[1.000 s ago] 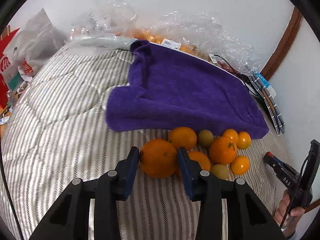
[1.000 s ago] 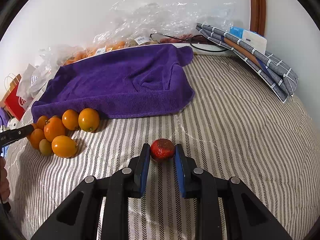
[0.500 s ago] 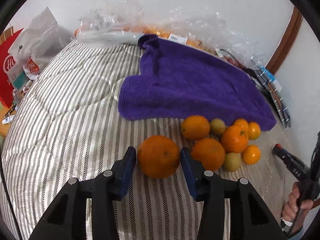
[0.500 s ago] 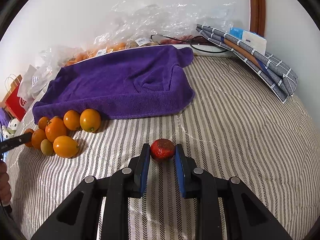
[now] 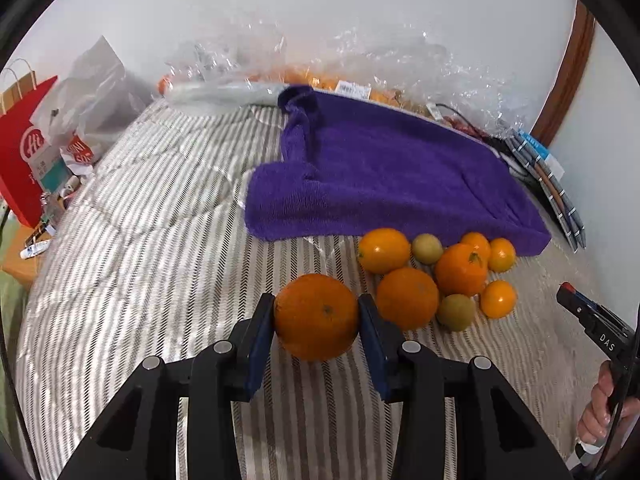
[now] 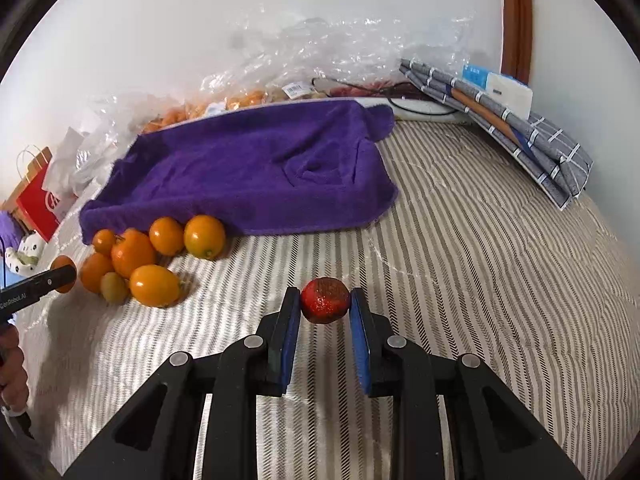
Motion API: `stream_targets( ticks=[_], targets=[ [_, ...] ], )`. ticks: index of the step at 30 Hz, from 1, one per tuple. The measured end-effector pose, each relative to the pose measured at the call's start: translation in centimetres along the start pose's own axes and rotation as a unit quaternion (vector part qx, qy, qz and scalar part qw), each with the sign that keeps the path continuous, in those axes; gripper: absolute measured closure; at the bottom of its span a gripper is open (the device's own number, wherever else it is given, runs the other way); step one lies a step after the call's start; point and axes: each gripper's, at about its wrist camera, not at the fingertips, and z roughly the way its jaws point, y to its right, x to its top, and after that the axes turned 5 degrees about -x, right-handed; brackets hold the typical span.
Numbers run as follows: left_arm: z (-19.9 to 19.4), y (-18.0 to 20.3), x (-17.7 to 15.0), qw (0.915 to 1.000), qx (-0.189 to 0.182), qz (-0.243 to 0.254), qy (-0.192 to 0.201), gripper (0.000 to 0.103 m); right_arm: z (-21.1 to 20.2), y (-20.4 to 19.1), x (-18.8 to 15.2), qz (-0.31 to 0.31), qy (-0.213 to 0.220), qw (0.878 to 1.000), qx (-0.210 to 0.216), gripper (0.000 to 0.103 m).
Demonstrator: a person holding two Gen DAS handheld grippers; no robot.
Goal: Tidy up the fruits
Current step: 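Carry the tomato and the orange up onto the purple towel with both tools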
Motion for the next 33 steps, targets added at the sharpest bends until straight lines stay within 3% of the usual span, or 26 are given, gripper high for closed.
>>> stream_targets(
  ticks=[17, 33],
  targets=[
    [-6.2, 2.8, 2.9, 0.999, -0.022, -0.008, 0.039, 0.064, -6.8, -1.3, 3.3, -0.007, 0.056, 0.998, 0.017, 0.078],
    [-7.1, 5.4, 6.5, 0.9962, -0.069, 0.004, 0.053, 0.064, -8.2, -1.8, 6.5, -0.006, 0.078, 0.997, 0.014, 0.078]
  ],
)
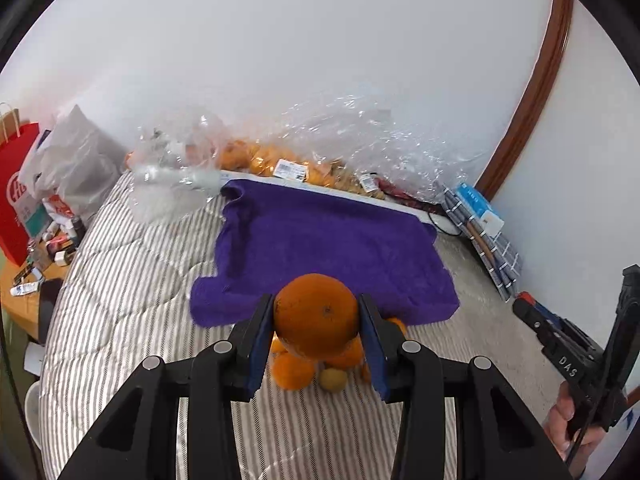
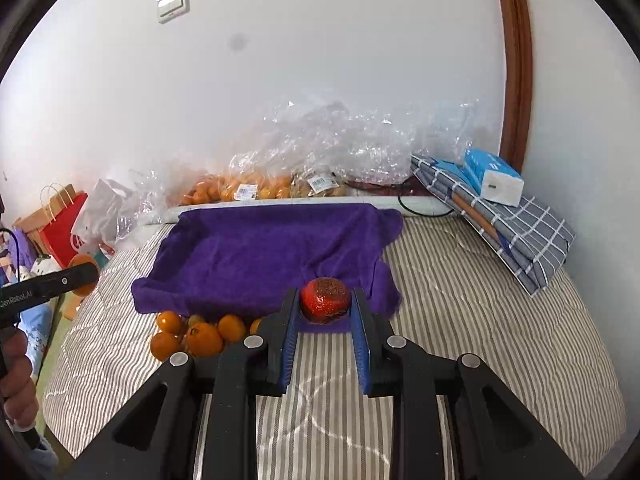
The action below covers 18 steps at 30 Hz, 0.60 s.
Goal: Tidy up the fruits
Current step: 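Carry the tomato and the orange up onto the purple towel with both tools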
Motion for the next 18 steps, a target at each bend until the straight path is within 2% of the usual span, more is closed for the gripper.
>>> stream_targets(
  ticks=[9, 18],
  targets=[
    [1.5, 0.3, 3.0, 0.9999, 0.003, 0.012, 0.011, 0.064, 1.7, -0.8, 2.6, -0.003, 0.006, 1.0, 0.005, 0.078],
    [5.1, 0.0, 5.8, 0.9996, 0.016, 0.012, 0.018, 0.064, 5.7, -1.3, 5.5, -0.004, 0.007, 1.0, 0.012, 0.078]
  ],
)
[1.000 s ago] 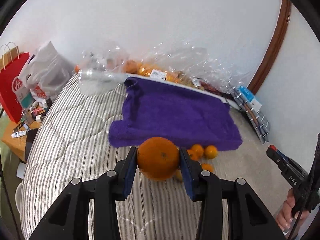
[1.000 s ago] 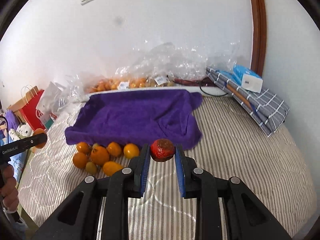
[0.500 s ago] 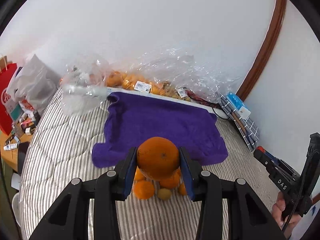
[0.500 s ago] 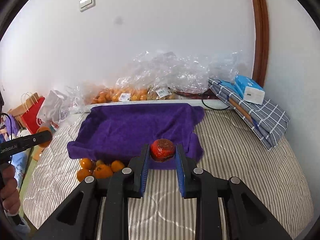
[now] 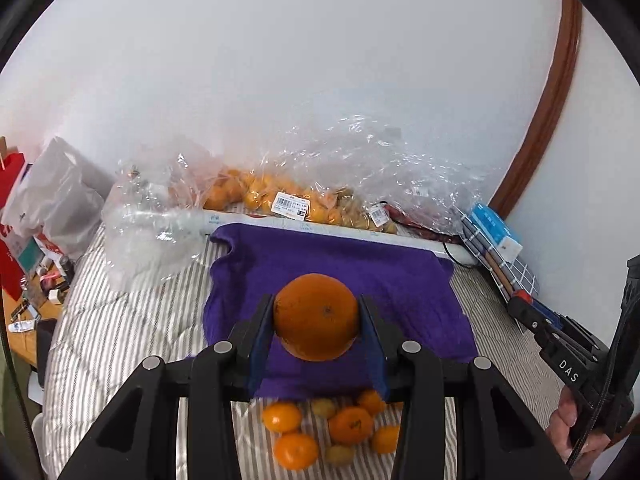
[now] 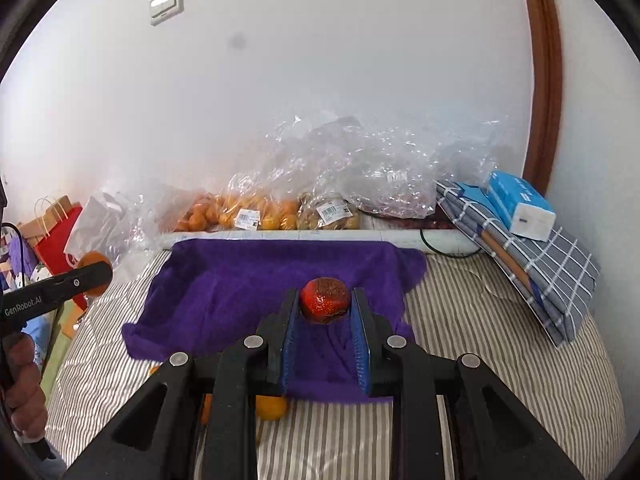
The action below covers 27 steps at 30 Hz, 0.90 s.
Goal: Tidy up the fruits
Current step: 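Carry the tomato and the orange up onto the purple towel with both tools, then open the right tool releasing the tomato while the left tool releases the orange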
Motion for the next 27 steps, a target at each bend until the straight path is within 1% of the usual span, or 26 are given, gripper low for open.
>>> stream_targets(
  ticks=[6, 10, 14, 17, 20, 27],
  targets=[
    [3.1, -1.1, 1.1, 0.9998, -0.006, -0.015, -0.008, 0.064, 3.5, 0.2, 1.1, 0.004, -0.012, 1.0, 0.004, 0.078],
    [5.4, -2.0, 1.7, 0.9996, -0.004, -0.027, -0.011, 0.064, 6.0, 0.2, 1.5, 0.001, -0.019, 1.0, 0.002, 0.078],
    [7.7, -2.3, 2.0, 0.9993, 0.001, -0.03, -0.022, 0.064, 8.5, 0.4, 1.5, 0.003, -0.031, 1.0, 0.001, 0.078],
    [9.2, -2.5, 1.8, 0.9991, 0.006, -0.029, -0.029, 0.064, 10.5, 0.5, 1.1, 0.004, -0.044, 0.999, 0.0, 0.078],
    [10.9, -2.8, 1.2, 0.9986, 0.001, -0.028, -0.045, 0.064, 12.3, 0.6, 0.3, 0.008, -0.061, 0.998, 0.0, 0.078],
    [13.4, -3.6, 0.2, 0.9963, 0.011, -0.031, -0.079, 0.064, 14.9, 0.5, -0.7, 0.003, -0.089, 0.996, -0.001, 0.078]
  ],
)
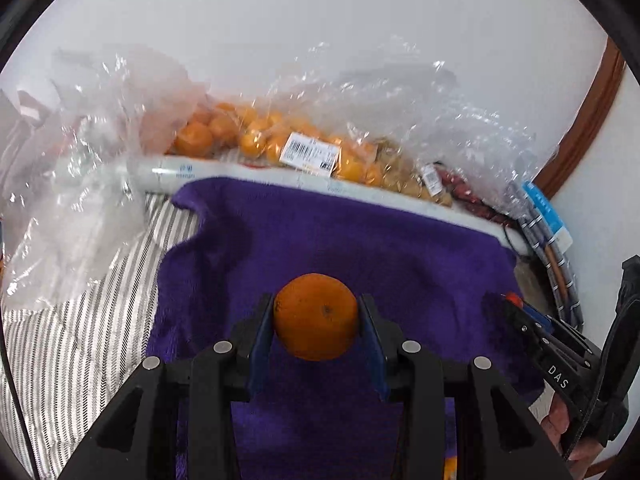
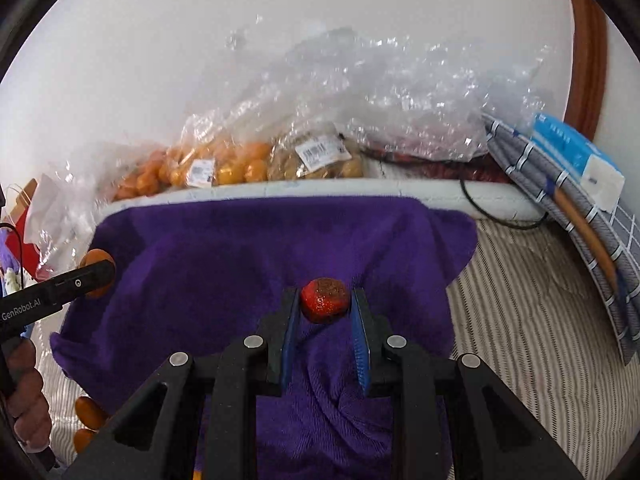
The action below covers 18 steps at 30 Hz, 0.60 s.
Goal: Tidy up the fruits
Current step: 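Open the right tool releasing the tomato while the left tool releases the orange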
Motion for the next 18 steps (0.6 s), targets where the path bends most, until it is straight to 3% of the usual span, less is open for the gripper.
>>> stream_targets(
  ticks=[18],
  targets=[
    [2.3, -0.1, -0.7, 0.9991, 0.025, 0.003, -0.035, 0.064, 1.6, 0.1, -1.0, 0.001, -0.022, 1.0, -0.011, 0.078]
  ],
)
